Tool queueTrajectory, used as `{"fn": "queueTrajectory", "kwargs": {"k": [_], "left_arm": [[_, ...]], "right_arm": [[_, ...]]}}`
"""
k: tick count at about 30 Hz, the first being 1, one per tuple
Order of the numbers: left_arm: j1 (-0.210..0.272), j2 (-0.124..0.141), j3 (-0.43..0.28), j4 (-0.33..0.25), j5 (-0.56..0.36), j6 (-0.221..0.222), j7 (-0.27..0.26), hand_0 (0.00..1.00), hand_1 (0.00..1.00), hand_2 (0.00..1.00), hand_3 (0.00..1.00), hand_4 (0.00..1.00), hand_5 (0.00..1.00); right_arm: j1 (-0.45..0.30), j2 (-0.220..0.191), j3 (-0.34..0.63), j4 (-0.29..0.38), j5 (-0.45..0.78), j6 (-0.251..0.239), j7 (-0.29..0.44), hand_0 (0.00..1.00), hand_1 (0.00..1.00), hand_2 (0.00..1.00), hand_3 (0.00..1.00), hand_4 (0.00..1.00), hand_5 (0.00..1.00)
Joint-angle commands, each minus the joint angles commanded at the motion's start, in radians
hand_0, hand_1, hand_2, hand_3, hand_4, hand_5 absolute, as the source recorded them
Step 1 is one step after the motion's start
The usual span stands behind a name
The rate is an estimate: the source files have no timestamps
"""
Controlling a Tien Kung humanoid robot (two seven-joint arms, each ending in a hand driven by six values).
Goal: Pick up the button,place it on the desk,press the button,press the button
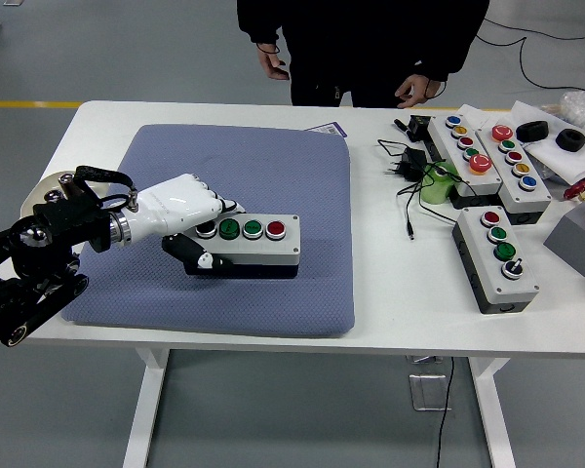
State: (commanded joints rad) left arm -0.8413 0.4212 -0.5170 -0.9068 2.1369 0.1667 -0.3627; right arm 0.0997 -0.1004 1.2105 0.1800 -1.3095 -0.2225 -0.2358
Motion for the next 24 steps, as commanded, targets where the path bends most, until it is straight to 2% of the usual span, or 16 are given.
{"fn": "queueTrajectory", "kwargs": {"k": [2,3,8,9,12,14,15,20,21,24], "left_arm": [[0.002,-0.002,0.002,0.011,0.008,0.001,0.002,0.002,0.006,0.078,0.122,0.002,0.002],[0.002,-0.003,0.003,0.014,0.014,0.003,0.003,0.002,0.055,0.132,0.145,0.002,0.002],[0.005,0.001,-0.006,0.004,0.1,0.037,0.007,0.002,0.055,0.132,0.145,0.002,0.002],[0.005,0.002,-0.012,-0.001,0.125,0.042,0.011,0.406,0.377,0.466,0.348,0.481,0.002],[0.007,0.007,-0.036,-0.019,0.132,0.02,0.029,0.406,0.377,0.466,0.348,0.481,0.002],[0.007,0.009,-0.047,-0.028,0.132,-0.016,0.038,0.406,0.377,0.466,0.348,0.481,0.002],[0.007,0.01,-0.05,-0.03,0.132,-0.03,0.043,0.669,0.765,0.822,0.548,0.967,0.246],[0.013,0.013,-0.069,-0.034,0.132,-0.104,0.067,0.669,0.765,0.822,0.548,0.967,0.246],[0.012,0.012,-0.07,-0.03,0.132,-0.116,0.068,0.858,0.875,0.895,0.683,0.998,0.46],[0.015,0.013,-0.074,-0.028,0.132,-0.133,0.069,0.858,0.875,0.895,0.683,0.998,0.46]], "right_arm": [[0.0,0.0,0.0,0.0,0.001,0.0,0.0,0.747,0.701,0.713,0.582,0.182,0.135],[0.0,0.001,0.0,0.0,0.0,0.0,0.0,0.748,0.701,0.713,0.582,0.182,0.135],[-0.002,0.001,0.0,0.0,0.0,0.0,-0.001,0.748,0.701,0.713,0.582,0.182,0.135],[-0.002,0.001,0.001,0.0,0.0,0.0,-0.001,0.748,0.702,0.713,0.582,0.182,0.135],[-0.004,0.001,0.001,0.0,-0.001,0.0,-0.001,0.748,0.702,0.713,0.582,0.182,0.135],[-0.005,0.001,0.002,0.0,-0.003,0.0,-0.001,0.748,0.702,0.713,0.582,0.182,0.135],[-0.005,0.001,0.003,0.0,-0.004,0.001,-0.001,0.748,0.701,0.713,0.582,0.182,0.135],[-0.007,0.0,0.005,0.0,-0.007,0.003,-0.001,0.748,0.701,0.713,0.582,0.182,0.135],[-0.006,0.0,0.006,0.0,-0.009,0.004,-0.001,0.748,0.701,0.713,0.582,0.182,0.135],[-0.006,0.0,0.008,0.0,-0.014,0.007,-0.001,0.748,0.701,0.713,0.582,0.182,0.135]]}}
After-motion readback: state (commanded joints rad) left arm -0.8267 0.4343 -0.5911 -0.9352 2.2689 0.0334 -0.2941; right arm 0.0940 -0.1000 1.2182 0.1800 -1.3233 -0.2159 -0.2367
